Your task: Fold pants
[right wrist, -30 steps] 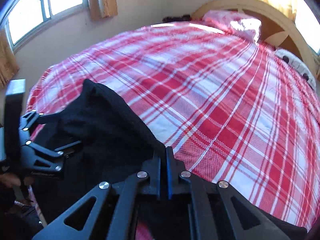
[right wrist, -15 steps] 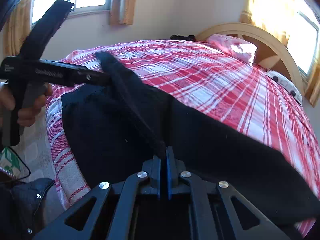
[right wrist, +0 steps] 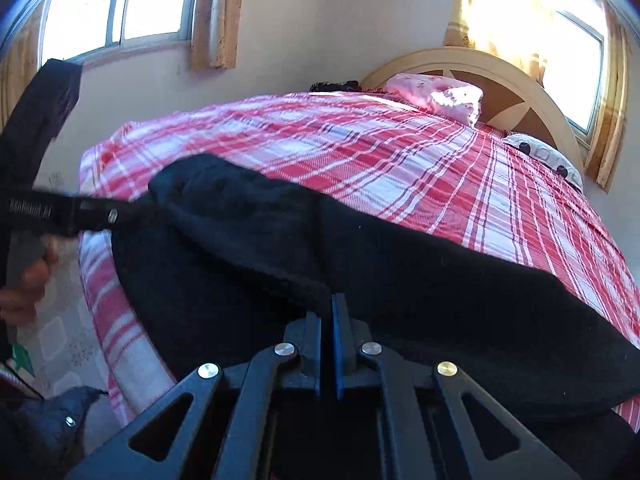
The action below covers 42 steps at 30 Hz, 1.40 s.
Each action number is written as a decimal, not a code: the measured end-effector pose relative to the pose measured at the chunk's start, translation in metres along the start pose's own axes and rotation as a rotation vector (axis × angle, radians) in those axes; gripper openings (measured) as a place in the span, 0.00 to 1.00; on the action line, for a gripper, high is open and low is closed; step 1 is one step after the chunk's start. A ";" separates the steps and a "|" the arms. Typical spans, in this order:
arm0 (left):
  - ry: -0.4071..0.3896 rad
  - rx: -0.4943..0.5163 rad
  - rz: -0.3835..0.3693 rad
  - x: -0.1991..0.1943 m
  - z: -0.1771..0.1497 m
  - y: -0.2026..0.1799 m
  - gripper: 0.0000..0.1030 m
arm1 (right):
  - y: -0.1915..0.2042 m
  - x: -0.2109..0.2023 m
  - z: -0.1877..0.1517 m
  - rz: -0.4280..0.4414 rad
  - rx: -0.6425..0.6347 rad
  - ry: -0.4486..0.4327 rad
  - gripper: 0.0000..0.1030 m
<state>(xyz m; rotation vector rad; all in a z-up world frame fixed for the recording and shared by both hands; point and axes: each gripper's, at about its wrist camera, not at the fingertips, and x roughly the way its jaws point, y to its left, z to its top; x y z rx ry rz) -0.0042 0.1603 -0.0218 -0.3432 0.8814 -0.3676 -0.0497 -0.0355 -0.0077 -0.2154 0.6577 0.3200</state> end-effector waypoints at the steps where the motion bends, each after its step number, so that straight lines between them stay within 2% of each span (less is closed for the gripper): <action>1: 0.004 -0.027 -0.041 0.001 0.001 0.000 1.00 | -0.001 -0.001 0.003 -0.001 0.003 -0.007 0.05; 6: 0.036 -0.155 -0.183 0.013 0.007 -0.003 1.00 | 0.004 -0.007 0.012 -0.018 -0.007 -0.037 0.05; 8: 0.035 -0.214 -0.205 0.017 0.008 -0.002 1.00 | 0.004 -0.012 0.015 -0.019 0.001 -0.058 0.05; 13: 0.052 -0.272 -0.217 0.025 0.009 0.000 1.00 | 0.003 -0.025 0.026 -0.017 0.015 -0.105 0.05; 16: -0.018 -0.326 -0.179 0.021 0.022 0.015 1.00 | 0.006 -0.032 0.030 0.001 -0.004 -0.115 0.05; 18: -0.056 -0.382 -0.167 0.019 0.028 0.027 0.95 | 0.014 -0.037 0.027 0.004 -0.044 -0.110 0.05; 20: -0.077 -0.387 -0.121 0.022 0.031 0.033 0.73 | 0.022 -0.038 0.022 -0.004 -0.074 -0.100 0.05; 21: -0.081 -0.377 -0.075 0.023 0.032 0.035 0.65 | 0.025 -0.037 0.018 -0.016 -0.088 -0.095 0.05; 22: -0.088 -0.377 -0.054 0.024 0.032 0.037 0.51 | 0.028 -0.035 0.014 -0.031 -0.100 -0.088 0.05; 23: -0.096 -0.380 -0.051 0.024 0.030 0.040 0.35 | 0.031 -0.030 0.008 -0.040 -0.103 -0.073 0.05; 25: -0.109 -0.387 -0.080 0.021 0.027 0.048 0.17 | 0.032 -0.024 0.000 -0.037 -0.090 -0.051 0.05; 26: -0.108 -0.389 -0.078 0.019 0.027 0.051 0.17 | 0.032 -0.021 -0.005 -0.035 -0.083 -0.040 0.05; 28: -0.121 -0.338 -0.021 0.008 0.025 0.050 0.15 | 0.034 -0.023 -0.008 -0.028 -0.078 -0.035 0.05; 33: -0.177 -0.098 0.127 -0.018 0.014 0.028 0.15 | 0.048 -0.035 -0.017 -0.007 -0.099 -0.028 0.05; 36: -0.171 -0.020 0.219 -0.012 0.007 0.028 0.15 | 0.058 -0.029 -0.028 -0.020 -0.126 -0.001 0.05; 39: -0.152 0.016 0.334 -0.001 -0.003 0.035 0.25 | 0.061 -0.022 -0.036 0.004 -0.096 0.026 0.05; 42: -0.176 0.088 0.394 0.001 -0.012 0.030 0.34 | 0.070 -0.014 -0.047 -0.025 -0.147 0.042 0.06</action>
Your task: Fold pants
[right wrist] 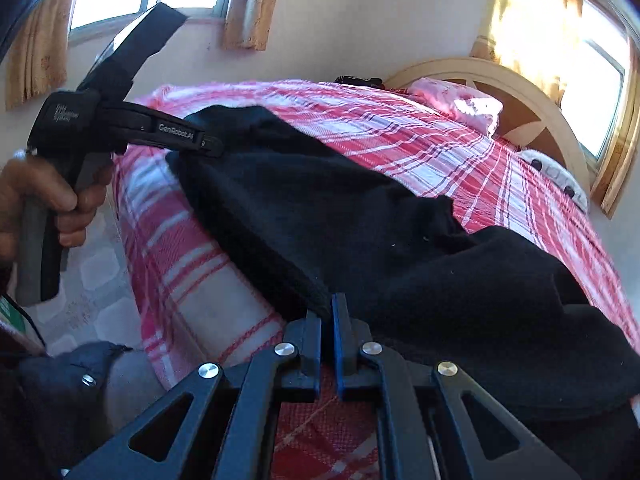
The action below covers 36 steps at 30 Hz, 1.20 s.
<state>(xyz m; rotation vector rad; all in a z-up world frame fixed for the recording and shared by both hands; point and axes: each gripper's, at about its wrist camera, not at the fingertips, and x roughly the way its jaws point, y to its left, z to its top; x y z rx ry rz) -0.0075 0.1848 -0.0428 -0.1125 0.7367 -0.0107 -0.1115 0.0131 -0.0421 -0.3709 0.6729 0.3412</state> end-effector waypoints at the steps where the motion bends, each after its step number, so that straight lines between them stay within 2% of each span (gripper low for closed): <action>1: 0.003 0.032 0.033 -0.003 0.000 -0.003 0.49 | 0.003 0.004 -0.003 -0.014 -0.013 0.005 0.06; 2: 0.002 0.049 0.061 -0.006 0.001 -0.003 0.62 | 0.004 0.004 -0.005 -0.023 -0.015 -0.009 0.07; 8: -0.126 0.012 0.128 -0.044 0.017 0.018 0.65 | 0.006 0.001 -0.007 -0.048 -0.024 -0.006 0.10; 9: -0.167 0.016 0.126 -0.051 0.024 0.015 0.65 | 0.006 0.000 -0.007 -0.056 -0.022 -0.006 0.11; 11: -0.205 0.038 0.081 -0.057 0.032 0.004 0.73 | 0.006 0.000 -0.004 -0.060 -0.004 -0.009 0.13; 13: -0.220 0.064 0.019 -0.053 0.040 -0.012 0.73 | 0.000 -0.004 -0.002 -0.028 0.042 -0.024 0.21; 15: -0.193 0.080 -0.012 -0.036 0.042 -0.028 0.73 | -0.014 -0.012 0.002 0.036 0.141 -0.056 0.44; 17: -0.100 0.064 0.035 -0.007 0.039 -0.038 0.73 | -0.035 -0.028 0.005 0.098 0.272 -0.118 0.50; 19: 0.038 0.025 0.061 0.024 0.029 -0.036 0.73 | -0.058 -0.045 0.004 0.130 0.388 -0.175 0.51; 20: 0.048 0.023 0.071 0.029 0.024 -0.036 0.73 | -0.077 -0.059 0.000 0.114 0.464 -0.211 0.51; 21: 0.001 0.057 0.097 0.026 0.019 -0.040 0.73 | -0.093 -0.071 -0.006 0.078 0.511 -0.232 0.51; 22: -0.019 0.108 0.133 0.024 0.015 -0.048 0.77 | -0.109 -0.082 -0.012 0.032 0.553 -0.247 0.51; 24: -0.025 0.137 0.153 0.025 0.013 -0.053 0.78 | -0.159 -0.110 -0.032 -0.077 0.663 -0.258 0.51; 28: -0.029 0.050 0.136 0.027 0.012 -0.038 0.90 | -0.275 -0.154 -0.088 -0.262 0.967 -0.235 0.51; 29: -0.031 0.043 0.136 0.028 0.012 -0.036 0.93 | -0.314 -0.165 -0.109 -0.326 1.080 -0.234 0.51; 31: -0.042 0.044 0.139 0.029 0.009 -0.036 0.95 | -0.367 -0.176 -0.136 -0.424 1.190 -0.215 0.51; 32: -0.052 0.043 0.140 0.028 0.006 -0.036 0.97 | -0.389 -0.178 -0.145 -0.476 1.217 -0.198 0.51; 34: -0.058 0.022 0.137 0.029 0.004 -0.032 0.99 | -0.423 -0.178 -0.160 -0.524 1.257 -0.180 0.51; 36: -0.064 0.023 0.146 0.030 0.004 -0.034 1.00 | -0.451 -0.168 -0.164 -0.519 1.259 -0.144 0.51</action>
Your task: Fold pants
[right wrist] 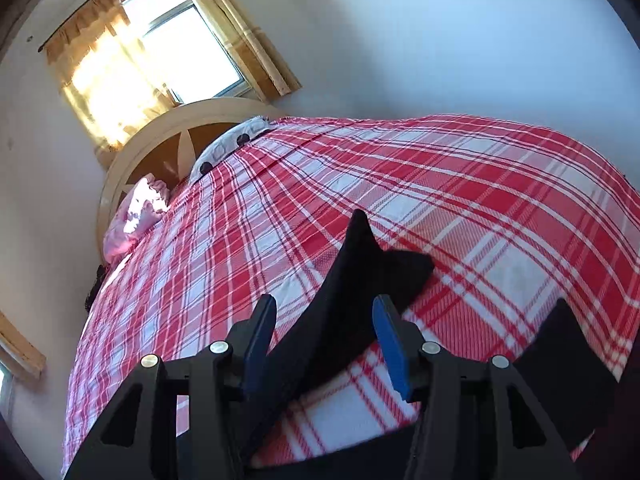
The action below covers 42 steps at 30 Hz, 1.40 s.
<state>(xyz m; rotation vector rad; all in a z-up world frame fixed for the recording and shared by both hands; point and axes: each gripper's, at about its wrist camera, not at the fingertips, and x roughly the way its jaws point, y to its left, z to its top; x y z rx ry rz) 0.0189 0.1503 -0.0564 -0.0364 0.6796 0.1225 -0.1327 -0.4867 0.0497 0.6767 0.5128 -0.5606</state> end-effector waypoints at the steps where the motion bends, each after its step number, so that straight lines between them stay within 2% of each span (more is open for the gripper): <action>1: 0.000 0.002 0.006 0.000 0.000 0.000 1.00 | -0.002 0.009 0.006 -0.012 -0.001 0.009 0.51; 6: 0.010 0.003 0.019 0.002 0.002 -0.001 1.00 | -0.001 0.057 0.037 -0.103 0.001 0.045 0.51; 8: 0.013 0.005 0.023 0.003 0.002 -0.001 1.00 | 0.001 0.085 0.045 -0.221 -0.032 0.140 0.50; 10: 0.011 0.006 0.027 0.003 0.002 -0.002 1.00 | -0.004 0.095 0.044 -0.258 -0.021 0.189 0.22; 11: 0.011 0.007 0.029 0.003 0.002 -0.002 1.00 | -0.004 0.098 0.042 -0.229 -0.017 0.216 0.03; 12: 0.012 0.008 0.029 0.003 0.002 -0.002 1.00 | -0.004 0.096 0.042 -0.207 -0.018 0.217 0.03; 15: 0.014 0.006 0.023 0.004 0.002 -0.002 1.00 | 0.002 0.066 0.048 -0.100 -0.030 0.144 0.03; 18: 0.021 0.006 0.017 0.006 0.003 -0.002 1.00 | 0.001 0.008 0.056 0.131 0.004 0.017 0.03; 19: 0.022 0.007 0.015 0.006 0.003 -0.002 1.00 | -0.001 -0.009 0.059 0.174 0.017 -0.012 0.03; 21: 0.025 0.006 0.010 0.006 0.004 -0.001 1.00 | -0.015 -0.045 0.059 0.251 0.046 -0.057 0.03; 24: 0.027 0.005 0.003 0.007 0.004 -0.001 1.00 | -0.053 -0.088 0.046 0.321 0.129 -0.072 0.03; 26: 0.032 0.006 0.003 0.007 0.005 -0.001 1.00 | -0.086 -0.104 0.028 0.311 0.163 -0.059 0.03; 28: 0.038 0.008 0.005 0.008 0.006 -0.001 1.00 | -0.125 -0.107 0.006 0.252 0.211 -0.013 0.03; 32: 0.050 0.010 0.004 0.009 0.007 -0.001 1.00 | -0.190 -0.089 -0.040 0.242 0.351 0.055 0.03; 38: 0.047 0.011 0.004 0.009 0.008 0.000 1.00 | -0.215 -0.070 -0.076 0.172 0.412 0.163 0.06; 42: 0.049 0.012 0.006 0.009 0.008 0.000 1.00 | -0.222 -0.076 -0.079 0.119 0.420 0.197 0.08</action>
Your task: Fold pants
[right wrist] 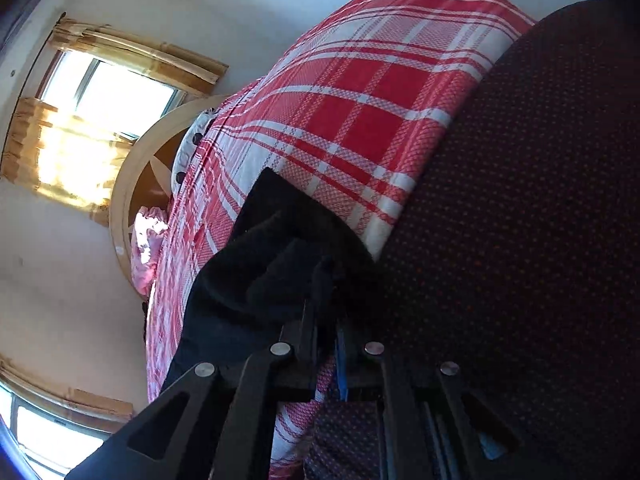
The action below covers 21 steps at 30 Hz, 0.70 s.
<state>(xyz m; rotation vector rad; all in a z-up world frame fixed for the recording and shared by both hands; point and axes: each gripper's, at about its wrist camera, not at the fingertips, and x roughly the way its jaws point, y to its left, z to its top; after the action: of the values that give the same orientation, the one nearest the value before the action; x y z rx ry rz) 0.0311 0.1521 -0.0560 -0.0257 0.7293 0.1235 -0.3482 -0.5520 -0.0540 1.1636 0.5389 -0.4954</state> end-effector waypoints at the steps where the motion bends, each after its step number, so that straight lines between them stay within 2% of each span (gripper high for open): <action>1: 0.000 0.000 0.000 0.000 0.000 0.000 1.00 | 0.006 -0.003 0.001 -0.032 -0.029 -0.002 0.08; 3: 0.000 0.001 0.003 0.001 0.000 0.000 1.00 | 0.021 -0.011 0.003 -0.120 -0.092 -0.050 0.15; 4: 0.000 0.001 0.004 0.001 -0.001 0.000 1.00 | 0.029 -0.017 0.005 -0.188 -0.123 -0.102 0.18; 5: 0.000 0.001 0.003 0.001 -0.001 0.000 1.00 | 0.036 -0.024 0.007 -0.249 -0.150 -0.163 0.26; 6: 0.000 0.001 0.003 0.001 -0.001 0.000 1.00 | 0.041 -0.030 0.010 -0.279 -0.167 -0.212 0.35; 8: 0.001 0.002 0.005 0.001 0.000 0.000 1.00 | 0.050 -0.036 0.017 -0.270 -0.205 -0.278 0.38; 10: 0.000 0.002 0.009 0.001 -0.001 0.000 1.00 | 0.065 -0.026 0.026 -0.164 -0.278 -0.245 0.38; 11: 0.000 0.002 0.010 0.001 -0.001 0.000 1.00 | 0.071 -0.020 0.030 -0.143 -0.326 -0.231 0.38; 15: -0.002 0.001 0.012 0.000 -0.001 0.000 1.00 | 0.090 0.013 0.034 -0.207 -0.479 -0.187 0.38; 19: -0.001 0.001 0.011 0.000 -0.001 0.000 1.00 | 0.079 0.046 0.032 -0.269 -0.491 -0.115 0.38; 21: -0.002 0.001 0.012 0.001 -0.001 0.000 1.00 | 0.079 0.050 0.029 -0.267 -0.512 -0.139 0.38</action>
<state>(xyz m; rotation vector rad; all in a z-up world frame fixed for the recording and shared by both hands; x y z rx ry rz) 0.0307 0.1525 -0.0572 -0.0201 0.7273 0.1350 -0.2562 -0.5588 -0.0201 0.5662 0.6572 -0.6179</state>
